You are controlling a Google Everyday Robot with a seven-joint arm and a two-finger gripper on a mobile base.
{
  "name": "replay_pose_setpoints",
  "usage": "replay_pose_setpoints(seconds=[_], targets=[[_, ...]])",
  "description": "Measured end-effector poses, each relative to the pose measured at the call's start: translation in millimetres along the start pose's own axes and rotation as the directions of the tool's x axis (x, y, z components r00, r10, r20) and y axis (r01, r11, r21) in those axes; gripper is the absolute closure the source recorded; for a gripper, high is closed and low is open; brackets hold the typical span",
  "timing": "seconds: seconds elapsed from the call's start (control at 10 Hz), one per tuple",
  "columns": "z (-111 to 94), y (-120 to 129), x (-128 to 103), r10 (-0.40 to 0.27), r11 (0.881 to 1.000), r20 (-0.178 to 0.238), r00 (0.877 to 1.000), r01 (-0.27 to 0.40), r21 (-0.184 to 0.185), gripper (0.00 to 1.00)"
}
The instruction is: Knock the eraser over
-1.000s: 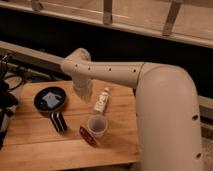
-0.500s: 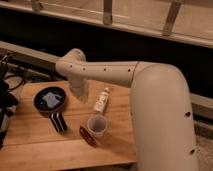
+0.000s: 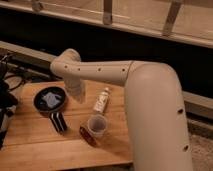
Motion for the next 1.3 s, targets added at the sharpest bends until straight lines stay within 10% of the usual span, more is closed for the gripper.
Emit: replay_pose_setpoints(seconds=[1.3], targets=[[-5.5, 29.1, -13.4, -0.078, 0.996, -0.014, 0.997, 0.079, 0.040, 0.99]])
